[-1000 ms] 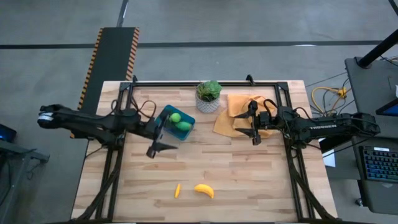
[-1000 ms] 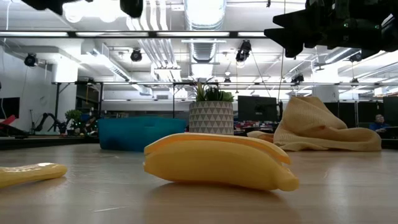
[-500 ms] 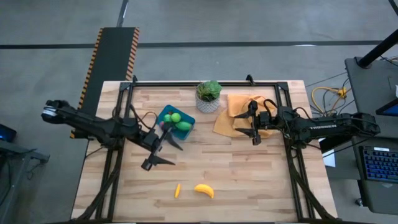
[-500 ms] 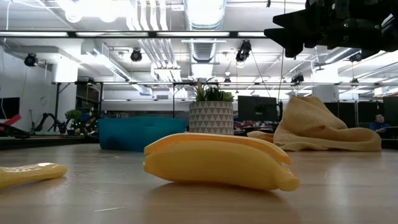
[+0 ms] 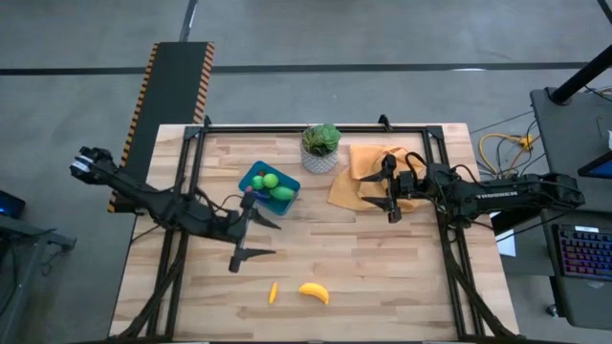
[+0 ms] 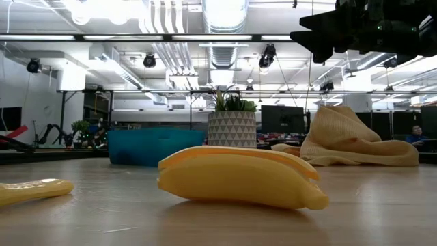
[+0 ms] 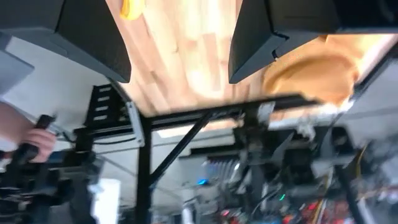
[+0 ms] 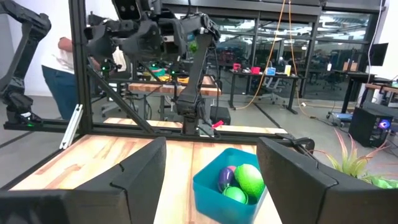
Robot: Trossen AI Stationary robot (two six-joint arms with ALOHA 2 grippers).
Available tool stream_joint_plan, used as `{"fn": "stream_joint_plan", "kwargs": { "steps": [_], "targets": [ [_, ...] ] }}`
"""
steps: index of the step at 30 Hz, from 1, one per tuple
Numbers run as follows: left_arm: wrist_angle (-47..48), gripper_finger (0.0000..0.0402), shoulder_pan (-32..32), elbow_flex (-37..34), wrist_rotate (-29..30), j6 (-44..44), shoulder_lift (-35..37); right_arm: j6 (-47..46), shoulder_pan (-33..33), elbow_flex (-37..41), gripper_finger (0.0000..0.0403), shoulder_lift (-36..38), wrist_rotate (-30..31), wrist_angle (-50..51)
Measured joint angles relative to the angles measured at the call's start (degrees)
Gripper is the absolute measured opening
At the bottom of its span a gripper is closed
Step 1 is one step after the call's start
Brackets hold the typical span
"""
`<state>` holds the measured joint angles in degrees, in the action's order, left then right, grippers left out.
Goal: Pick and placing Produce into tupperware
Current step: Put the yellow corn into the blue bin
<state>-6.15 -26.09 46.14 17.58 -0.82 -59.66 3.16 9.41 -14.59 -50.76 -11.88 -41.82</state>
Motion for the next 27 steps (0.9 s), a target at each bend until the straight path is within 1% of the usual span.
{"fn": "stream_joint_plan", "kwargs": {
  "steps": [5,7,11,13,19,22,27],
  "targets": [
    [6.3,0.0255,-1.2,1.2,8.0,10.9,-0.7,0.0,0.0,0.0,0.0240,0.0,0.0,0.0],
    [9.6,0.0255,-1.5,1.3,9.1,16.3,-1.2,0.1,0.0,0.0,0.0238,0.0,0.0,0.0],
    [14.6,0.0255,-1.9,1.3,9.2,26.9,-3.0,0.1,0.0,0.0,0.0239,0.0,0.0,0.0],
    [16.7,0.0255,-2.3,1.3,8.4,31.3,-4.2,0.4,0.0,0.0,0.0241,0.0,0.0,0.0],
    [18.8,0.0255,-3.3,1.3,5.4,43.3,-8.3,0.5,0.0,0.0,0.0243,0.0,0.0,0.0],
    [20.6,0.0255,-3.3,1.3,2.3,51.3,-10.3,0.5,0.0,0.0,0.0240,0.0,0.0,0.0],
    [25.9,0.0255,-3.3,1.3,-5.2,65.4,-13.2,0.5,0.0,0.0,0.0238,0.0,0.0,0.0]
  ]
}}
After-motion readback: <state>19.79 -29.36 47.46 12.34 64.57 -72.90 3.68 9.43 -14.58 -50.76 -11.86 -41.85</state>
